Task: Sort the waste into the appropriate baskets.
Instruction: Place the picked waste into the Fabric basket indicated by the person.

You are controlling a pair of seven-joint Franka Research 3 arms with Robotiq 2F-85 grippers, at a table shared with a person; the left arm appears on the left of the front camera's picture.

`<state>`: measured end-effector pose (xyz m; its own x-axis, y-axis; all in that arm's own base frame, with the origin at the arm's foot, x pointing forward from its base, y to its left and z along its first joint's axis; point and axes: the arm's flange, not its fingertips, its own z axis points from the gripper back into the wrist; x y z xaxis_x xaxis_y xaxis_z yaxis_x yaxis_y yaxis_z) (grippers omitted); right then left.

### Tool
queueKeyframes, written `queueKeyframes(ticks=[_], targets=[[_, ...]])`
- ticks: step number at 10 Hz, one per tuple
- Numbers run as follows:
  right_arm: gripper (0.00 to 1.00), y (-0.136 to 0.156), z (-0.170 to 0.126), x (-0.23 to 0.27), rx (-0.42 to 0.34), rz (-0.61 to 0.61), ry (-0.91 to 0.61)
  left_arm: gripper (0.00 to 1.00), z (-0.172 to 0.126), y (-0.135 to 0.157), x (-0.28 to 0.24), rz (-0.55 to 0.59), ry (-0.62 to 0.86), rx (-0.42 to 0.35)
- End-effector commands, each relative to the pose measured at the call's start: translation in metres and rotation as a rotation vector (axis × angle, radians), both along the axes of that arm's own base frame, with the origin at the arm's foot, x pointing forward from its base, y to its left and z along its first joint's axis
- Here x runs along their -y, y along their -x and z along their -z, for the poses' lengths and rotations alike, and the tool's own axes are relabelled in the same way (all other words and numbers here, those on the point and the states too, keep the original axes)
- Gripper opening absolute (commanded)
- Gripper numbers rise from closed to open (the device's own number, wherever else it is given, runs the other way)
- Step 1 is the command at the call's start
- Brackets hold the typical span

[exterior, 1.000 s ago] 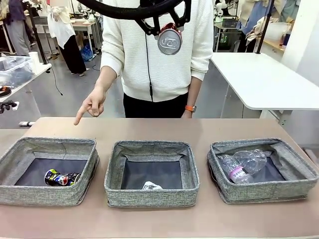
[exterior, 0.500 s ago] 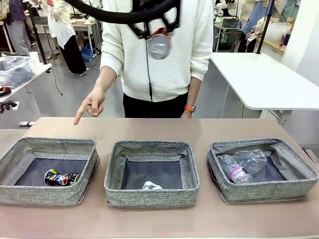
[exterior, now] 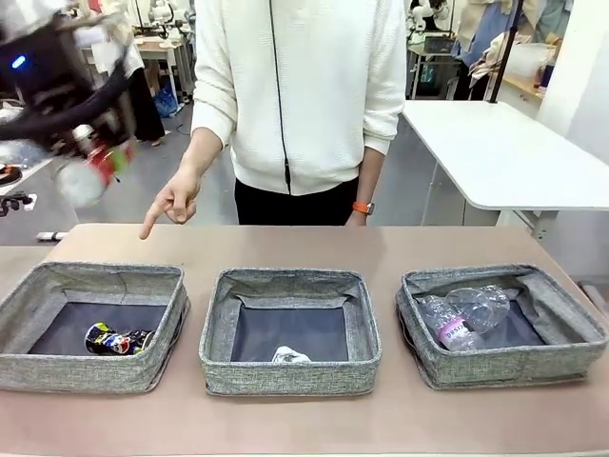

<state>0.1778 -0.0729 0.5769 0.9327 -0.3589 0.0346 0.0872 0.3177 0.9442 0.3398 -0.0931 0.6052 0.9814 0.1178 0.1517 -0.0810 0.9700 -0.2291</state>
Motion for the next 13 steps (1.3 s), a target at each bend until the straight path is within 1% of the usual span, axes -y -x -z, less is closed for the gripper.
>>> queueKeyframes(ticks=[1,2,4,5,8,9,10,11,13], targets=[[1.00,-0.002,-0.003,-0.001,0.030,-0.009,-0.011,0.35,0.046,0.024,-0.021,-0.094,-0.062,0.034],[1.00,-0.002,-0.003,-0.001,0.030,-0.009,-0.011,0.35,0.065,0.026,-0.031,-0.123,-0.011,0.019],[1.00,-0.002,-0.003,-0.001,0.030,-0.009,-0.011,0.35,0.084,0.019,-0.031,-0.113,0.022,0.020],[1.00,-0.002,-0.003,-0.001,0.030,-0.009,-0.011,0.35,0.089,0.016,-0.031,-0.117,0.045,0.012],[1.00,-0.002,-0.003,-0.001,0.030,-0.009,-0.011,0.35,0.089,0.009,-0.021,-0.108,0.018,0.018],[1.00,-0.002,-0.003,-0.001,0.030,-0.009,-0.011,0.35,0.093,0.006,-0.020,-0.129,0.004,0.019],[1.00,-0.002,-0.003,-0.001,0.030,-0.009,-0.011,0.35,0.115,-0.002,-0.025,-0.185,-0.053,-0.014],[1.00,-0.002,-0.003,-0.001,0.030,-0.009,-0.011,0.35,0.142,-0.004,-0.032,-0.241,-0.103,-0.074],[1.00,-0.002,-0.003,-0.001,0.030,-0.009,-0.011,0.35,0.170,-0.004,-0.043,-0.308,-0.165,-0.097]])
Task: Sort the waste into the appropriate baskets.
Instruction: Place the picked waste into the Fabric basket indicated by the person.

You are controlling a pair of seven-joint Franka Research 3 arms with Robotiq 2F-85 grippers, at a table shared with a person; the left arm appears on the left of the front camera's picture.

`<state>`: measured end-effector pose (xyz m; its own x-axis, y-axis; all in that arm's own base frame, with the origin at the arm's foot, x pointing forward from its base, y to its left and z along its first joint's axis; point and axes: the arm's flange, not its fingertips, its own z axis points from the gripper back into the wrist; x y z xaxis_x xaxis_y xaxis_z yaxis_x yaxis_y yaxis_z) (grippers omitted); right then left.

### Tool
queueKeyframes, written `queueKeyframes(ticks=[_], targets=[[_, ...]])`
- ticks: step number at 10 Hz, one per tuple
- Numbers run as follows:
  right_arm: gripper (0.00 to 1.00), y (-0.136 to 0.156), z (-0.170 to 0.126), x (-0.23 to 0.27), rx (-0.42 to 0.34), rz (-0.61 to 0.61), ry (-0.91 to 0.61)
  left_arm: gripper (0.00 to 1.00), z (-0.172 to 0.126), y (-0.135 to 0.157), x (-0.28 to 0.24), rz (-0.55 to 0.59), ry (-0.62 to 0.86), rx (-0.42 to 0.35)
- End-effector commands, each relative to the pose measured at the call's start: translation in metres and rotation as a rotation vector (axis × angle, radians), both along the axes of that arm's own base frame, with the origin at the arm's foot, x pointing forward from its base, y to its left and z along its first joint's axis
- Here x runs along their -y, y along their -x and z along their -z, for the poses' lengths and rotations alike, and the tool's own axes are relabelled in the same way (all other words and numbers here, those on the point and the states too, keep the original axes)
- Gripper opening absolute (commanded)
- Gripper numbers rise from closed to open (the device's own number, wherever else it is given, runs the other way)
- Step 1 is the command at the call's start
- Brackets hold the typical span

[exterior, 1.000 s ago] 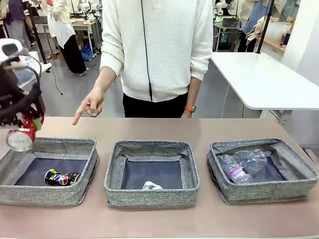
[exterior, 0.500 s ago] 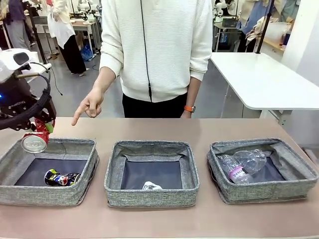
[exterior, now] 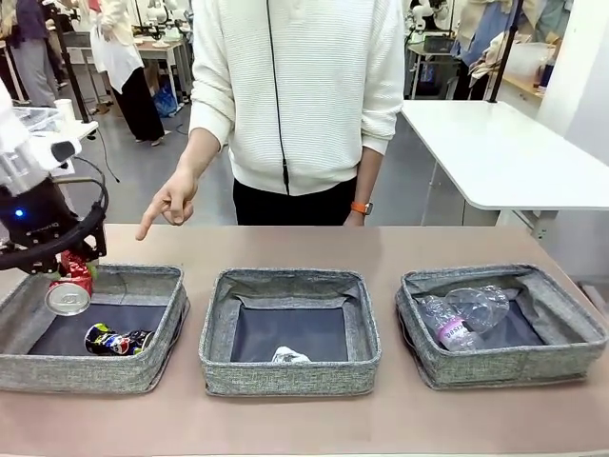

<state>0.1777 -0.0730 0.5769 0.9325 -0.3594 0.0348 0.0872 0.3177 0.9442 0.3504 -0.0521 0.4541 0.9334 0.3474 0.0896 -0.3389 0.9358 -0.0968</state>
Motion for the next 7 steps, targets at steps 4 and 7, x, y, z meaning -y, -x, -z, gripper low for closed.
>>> queueKeyframes(ticks=[4,7], targets=[[1.00,-0.0025,-0.0030,-0.0007,0.030,-0.010,-0.011,0.35,0.0177,0.0056,-0.0082,-0.036,-0.044,-0.019],[1.00,-0.0025,-0.0030,-0.0007,0.030,-0.010,-0.011,1.00,0.0185,0.0062,-0.0081,-0.030,-0.042,-0.028]])
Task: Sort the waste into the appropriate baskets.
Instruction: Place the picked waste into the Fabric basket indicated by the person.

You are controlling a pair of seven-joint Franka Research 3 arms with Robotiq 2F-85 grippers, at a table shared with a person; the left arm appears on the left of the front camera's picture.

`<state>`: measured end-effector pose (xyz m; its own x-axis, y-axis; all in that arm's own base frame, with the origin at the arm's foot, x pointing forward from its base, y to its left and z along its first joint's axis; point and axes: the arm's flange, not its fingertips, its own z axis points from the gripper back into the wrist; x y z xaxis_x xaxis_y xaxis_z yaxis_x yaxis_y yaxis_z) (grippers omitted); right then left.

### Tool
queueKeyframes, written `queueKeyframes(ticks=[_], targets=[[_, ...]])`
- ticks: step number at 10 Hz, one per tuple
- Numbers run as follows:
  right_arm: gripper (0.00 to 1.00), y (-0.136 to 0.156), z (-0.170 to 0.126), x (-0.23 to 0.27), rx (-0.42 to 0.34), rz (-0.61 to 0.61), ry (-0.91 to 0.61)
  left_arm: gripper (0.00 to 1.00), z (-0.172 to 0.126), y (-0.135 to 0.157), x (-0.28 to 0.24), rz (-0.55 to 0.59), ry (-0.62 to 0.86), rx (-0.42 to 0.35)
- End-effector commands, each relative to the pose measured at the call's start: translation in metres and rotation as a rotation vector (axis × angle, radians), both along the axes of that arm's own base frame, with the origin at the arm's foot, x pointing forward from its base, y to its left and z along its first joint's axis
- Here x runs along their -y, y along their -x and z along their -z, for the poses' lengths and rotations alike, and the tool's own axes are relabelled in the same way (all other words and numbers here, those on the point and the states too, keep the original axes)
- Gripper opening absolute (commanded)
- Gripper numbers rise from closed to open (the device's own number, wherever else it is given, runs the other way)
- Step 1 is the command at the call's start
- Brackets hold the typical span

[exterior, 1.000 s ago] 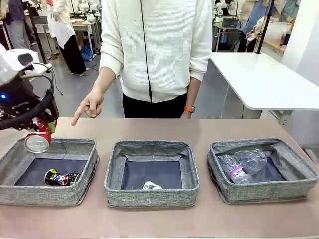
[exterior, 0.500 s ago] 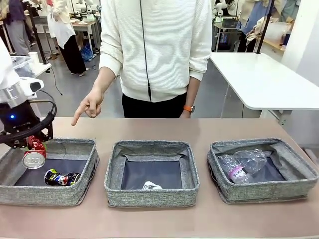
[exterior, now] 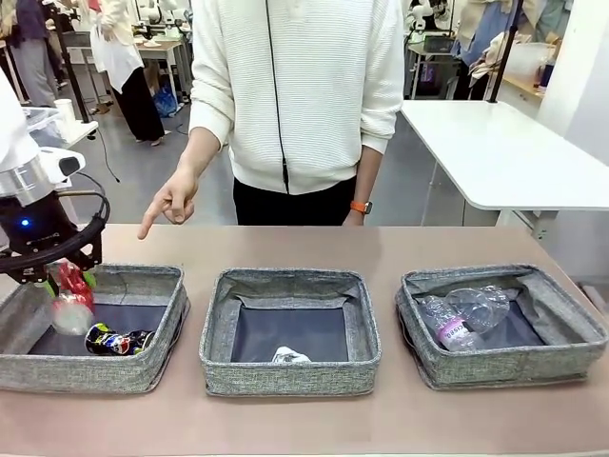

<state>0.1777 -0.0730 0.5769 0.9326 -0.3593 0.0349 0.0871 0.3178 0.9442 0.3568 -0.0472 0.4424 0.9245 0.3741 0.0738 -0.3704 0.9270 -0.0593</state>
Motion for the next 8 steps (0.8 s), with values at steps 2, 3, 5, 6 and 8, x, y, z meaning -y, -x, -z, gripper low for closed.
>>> queueKeyframes(ticks=[2,3,5,6,8], targets=[[1.00,-0.0026,-0.0030,-0.0008,0.030,-0.009,-0.011,1.00,0.0062,0.0125,-0.0038,0.002,-0.002,-0.004],[1.00,-0.0026,-0.0030,-0.0008,0.030,-0.009,-0.011,1.00,0.0066,0.0121,-0.0038,0.002,-0.007,-0.006],[1.00,-0.0026,-0.0030,-0.0008,0.030,-0.009,-0.011,1.00,0.0060,0.0127,-0.0029,0.004,0.019,-0.008],[1.00,-0.0026,-0.0030,-0.0008,0.030,-0.009,-0.011,1.00,0.0054,0.0134,-0.0019,0.012,0.046,-0.011],[1.00,-0.0026,-0.0030,-0.0008,0.030,-0.009,-0.011,1.00,-0.0007,0.0130,-0.0008,0.024,0.097,-0.008]])
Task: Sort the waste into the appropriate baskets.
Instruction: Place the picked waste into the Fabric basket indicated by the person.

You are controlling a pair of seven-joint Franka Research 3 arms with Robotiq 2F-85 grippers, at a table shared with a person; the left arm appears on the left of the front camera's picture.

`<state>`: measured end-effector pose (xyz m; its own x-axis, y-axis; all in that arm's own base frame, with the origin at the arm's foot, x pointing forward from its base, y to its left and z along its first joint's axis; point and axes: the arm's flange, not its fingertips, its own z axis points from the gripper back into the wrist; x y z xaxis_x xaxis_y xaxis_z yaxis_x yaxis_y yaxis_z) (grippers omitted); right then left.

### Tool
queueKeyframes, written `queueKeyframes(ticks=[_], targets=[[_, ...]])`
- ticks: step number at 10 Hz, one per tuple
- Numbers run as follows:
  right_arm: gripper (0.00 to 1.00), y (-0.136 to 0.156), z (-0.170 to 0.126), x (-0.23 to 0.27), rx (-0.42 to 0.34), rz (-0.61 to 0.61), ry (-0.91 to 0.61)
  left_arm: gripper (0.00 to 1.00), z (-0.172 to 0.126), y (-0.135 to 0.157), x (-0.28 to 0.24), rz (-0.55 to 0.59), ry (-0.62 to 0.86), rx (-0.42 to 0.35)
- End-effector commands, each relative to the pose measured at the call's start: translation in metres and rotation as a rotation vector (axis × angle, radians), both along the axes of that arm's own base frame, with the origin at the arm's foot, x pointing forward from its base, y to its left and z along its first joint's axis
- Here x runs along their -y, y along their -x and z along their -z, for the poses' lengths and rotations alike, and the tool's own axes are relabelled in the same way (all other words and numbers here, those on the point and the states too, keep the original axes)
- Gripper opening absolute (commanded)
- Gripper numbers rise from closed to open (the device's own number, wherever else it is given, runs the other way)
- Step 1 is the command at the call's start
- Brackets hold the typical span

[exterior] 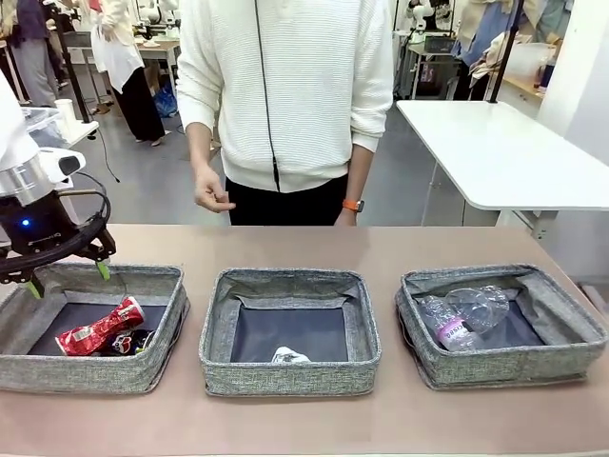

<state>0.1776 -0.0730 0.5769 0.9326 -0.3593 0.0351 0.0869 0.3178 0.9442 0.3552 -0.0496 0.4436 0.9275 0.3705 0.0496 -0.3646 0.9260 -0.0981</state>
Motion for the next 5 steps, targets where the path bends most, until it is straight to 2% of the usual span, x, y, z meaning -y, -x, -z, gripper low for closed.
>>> queueKeyframes(ticks=[1,2,4,5], targets=[[1.00,-0.003,-0.003,-0.001,0.030,-0.009,-0.011,1.00,-0.005,0.011,-0.002,0.019,0.110,0.012],[1.00,-0.003,-0.003,-0.001,0.030,-0.009,-0.011,1.00,-0.017,0.011,0.000,0.022,0.216,0.021],[1.00,-0.003,-0.003,-0.001,0.030,-0.009,-0.011,1.00,-0.061,0.012,-0.002,0.091,0.711,0.099],[1.00,-0.003,-0.003,-0.001,0.030,-0.009,-0.011,1.00,-0.070,0.010,-0.012,0.118,0.901,0.153]])
